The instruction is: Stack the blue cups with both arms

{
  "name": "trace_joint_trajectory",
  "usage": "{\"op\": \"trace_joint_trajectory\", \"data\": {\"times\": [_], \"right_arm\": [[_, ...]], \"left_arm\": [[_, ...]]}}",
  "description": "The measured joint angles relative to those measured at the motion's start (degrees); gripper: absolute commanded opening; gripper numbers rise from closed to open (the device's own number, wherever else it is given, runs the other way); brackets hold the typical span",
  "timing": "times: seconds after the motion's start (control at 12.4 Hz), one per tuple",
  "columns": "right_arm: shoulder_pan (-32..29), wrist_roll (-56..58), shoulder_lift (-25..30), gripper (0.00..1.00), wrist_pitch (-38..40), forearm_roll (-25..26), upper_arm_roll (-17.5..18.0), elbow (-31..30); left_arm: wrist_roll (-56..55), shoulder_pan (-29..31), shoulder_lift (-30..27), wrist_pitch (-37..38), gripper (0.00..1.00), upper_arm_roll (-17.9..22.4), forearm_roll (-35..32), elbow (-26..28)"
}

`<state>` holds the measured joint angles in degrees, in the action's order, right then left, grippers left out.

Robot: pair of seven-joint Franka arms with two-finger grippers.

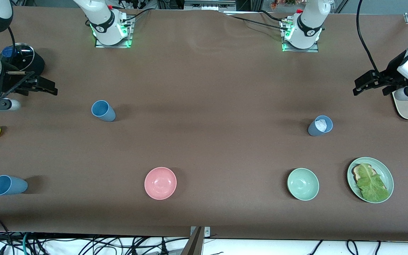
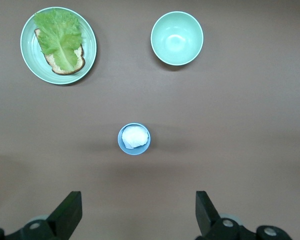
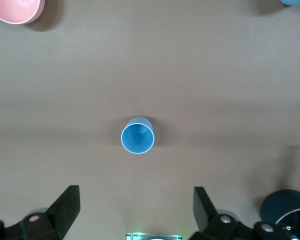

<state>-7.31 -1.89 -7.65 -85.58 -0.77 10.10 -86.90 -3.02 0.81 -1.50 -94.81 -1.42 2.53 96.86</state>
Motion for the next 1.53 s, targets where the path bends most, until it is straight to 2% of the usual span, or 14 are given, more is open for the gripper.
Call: {"op": "trace_joint_trajectory", "data": {"times": [0.4,0.64,1.21,1.53], "right_arm": [[0.0,0.0,0.0,1.00,-0.1,0.1,0.0,-0.5],[0.0,-0.1,0.1,1.00,-1.1,0.2,0.1,-2.8],[0.0,-0.1,1.9,1.00,-14.5,0.3,0.1,-18.8],[0.0,-0.1,3.0,1.00,-21.8,0.3,0.1,-26.6]], "left_arm": [[0.0,0.0,0.4,0.0,1.00,0.0,0.0,0.0],[0.0,0.0,0.5,0.0,1.00,0.0,0.0,0.0],[0.0,0.1,1.3,-0.1,1.00,0.3,-0.4,0.0],[-2.4,0.2,5.6,-0.1,1.00,0.3,-3.1,0.5]]}}
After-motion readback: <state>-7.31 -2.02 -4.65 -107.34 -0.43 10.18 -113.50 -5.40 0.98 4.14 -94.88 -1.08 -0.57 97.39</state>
